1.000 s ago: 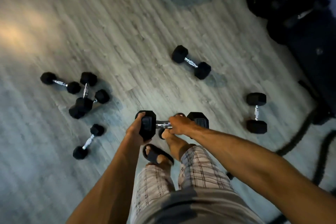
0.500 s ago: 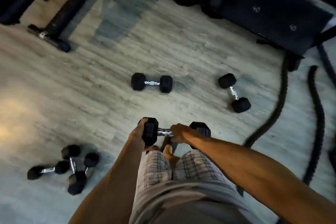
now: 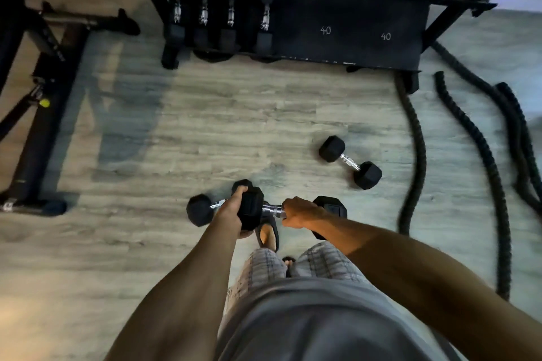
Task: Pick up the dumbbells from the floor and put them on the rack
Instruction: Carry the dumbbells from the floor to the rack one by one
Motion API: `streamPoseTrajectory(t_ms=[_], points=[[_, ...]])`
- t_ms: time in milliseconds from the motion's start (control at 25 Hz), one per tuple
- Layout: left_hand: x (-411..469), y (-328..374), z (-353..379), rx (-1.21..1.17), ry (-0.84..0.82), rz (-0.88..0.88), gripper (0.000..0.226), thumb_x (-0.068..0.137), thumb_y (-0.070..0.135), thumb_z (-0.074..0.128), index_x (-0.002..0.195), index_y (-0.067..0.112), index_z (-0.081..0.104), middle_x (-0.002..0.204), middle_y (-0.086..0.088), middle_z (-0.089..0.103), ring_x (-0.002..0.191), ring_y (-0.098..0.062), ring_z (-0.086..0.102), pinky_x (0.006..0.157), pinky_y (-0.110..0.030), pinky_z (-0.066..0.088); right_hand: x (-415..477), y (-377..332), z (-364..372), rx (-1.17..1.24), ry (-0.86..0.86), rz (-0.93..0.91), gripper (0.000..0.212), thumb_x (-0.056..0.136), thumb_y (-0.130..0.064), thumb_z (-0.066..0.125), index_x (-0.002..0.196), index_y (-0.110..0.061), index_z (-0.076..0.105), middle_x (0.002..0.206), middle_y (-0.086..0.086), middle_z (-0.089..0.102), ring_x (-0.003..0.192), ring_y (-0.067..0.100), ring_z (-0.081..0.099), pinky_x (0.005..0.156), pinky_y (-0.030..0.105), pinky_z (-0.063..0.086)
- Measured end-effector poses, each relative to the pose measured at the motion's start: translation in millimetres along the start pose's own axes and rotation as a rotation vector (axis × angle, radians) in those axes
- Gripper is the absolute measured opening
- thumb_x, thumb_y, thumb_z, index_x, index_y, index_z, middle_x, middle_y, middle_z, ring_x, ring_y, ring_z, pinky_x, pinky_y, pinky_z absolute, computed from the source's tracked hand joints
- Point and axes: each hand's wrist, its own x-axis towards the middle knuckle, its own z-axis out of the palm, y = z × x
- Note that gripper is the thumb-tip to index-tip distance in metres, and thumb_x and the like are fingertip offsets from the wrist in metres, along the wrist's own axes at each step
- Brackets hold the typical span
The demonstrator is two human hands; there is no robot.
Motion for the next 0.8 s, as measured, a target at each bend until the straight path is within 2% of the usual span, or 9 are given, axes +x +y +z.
streamPoseTrajectory(t_ms=[80, 160, 280, 400, 520, 800], points=[[-3, 39, 9, 0.043, -0.002, 0.008, 0.046, 0.074, 0.054, 0.071, 0.094, 0.013, 0.062, 0.091, -0.010, 0.065, 0.074, -0.027, 0.058, 0.064, -0.035, 0.050, 11, -3, -32, 0.021, 0.027, 0.034, 0.036, 0.088, -0.028, 0.061, 0.117, -0.007, 0.054, 0.112, 0.013, 0.061, 0.100, 0.032, 0.061, 0.070, 0.033, 0.042], [-9, 79, 21, 0.088, -0.014, 0.033, 0.043, 0.073, 0.052, 0.071, 0.088, 0.013, 0.062, 0.087, -0.010, 0.064, 0.074, -0.027, 0.059, 0.068, -0.034, 0.052, 22, -2, -67, 0.061, 0.042, 0.060, 0.035, 0.087, -0.026, 0.061, 0.115, -0.006, 0.054, 0.104, 0.013, 0.059, 0.094, 0.031, 0.060, 0.069, 0.033, 0.040], [-6, 135, 43, 0.134, 0.016, 0.086, 0.053, 0.065, 0.054, 0.076, 0.097, 0.013, 0.065, 0.097, -0.012, 0.068, 0.084, -0.031, 0.064, 0.077, -0.042, 0.057, 41, 5, -112, 0.126, 0.087, 0.079, 0.033, 0.086, -0.022, 0.062, 0.114, -0.005, 0.057, 0.103, 0.013, 0.063, 0.090, 0.029, 0.064, 0.066, 0.032, 0.044], [1, 184, 68, 0.208, 0.047, 0.115, 0.065, 0.055, 0.057, 0.079, 0.102, 0.014, 0.067, 0.100, -0.015, 0.071, 0.087, -0.034, 0.068, 0.061, -0.043, 0.058, 65, 20, -148, 0.170, 0.109, 0.077, 0.028, 0.085, -0.023, 0.064, 0.107, -0.006, 0.061, 0.101, 0.013, 0.067, 0.088, 0.028, 0.067, 0.067, 0.034, 0.052], [5, 232, 98, 0.245, 0.061, 0.119, 0.066, 0.056, 0.057, 0.079, 0.103, 0.013, 0.068, 0.101, -0.016, 0.072, 0.085, -0.034, 0.069, 0.049, -0.040, 0.055, 92, 40, -189, 0.196, 0.136, 0.065, 0.030, 0.087, -0.028, 0.062, 0.108, -0.007, 0.061, 0.101, 0.012, 0.066, 0.092, 0.030, 0.067, 0.063, 0.030, 0.043], [2, 358, 189, 0.260, 0.108, 0.109, 0.074, 0.056, 0.058, 0.080, 0.111, 0.012, 0.064, 0.107, -0.014, 0.068, 0.088, -0.032, 0.067, 0.045, -0.035, 0.053, 163, 98, -310, 0.239, 0.103, 0.054, 0.034, 0.084, -0.029, 0.064, 0.111, -0.009, 0.059, 0.107, 0.012, 0.064, 0.100, 0.030, 0.065, 0.070, 0.034, 0.048]])
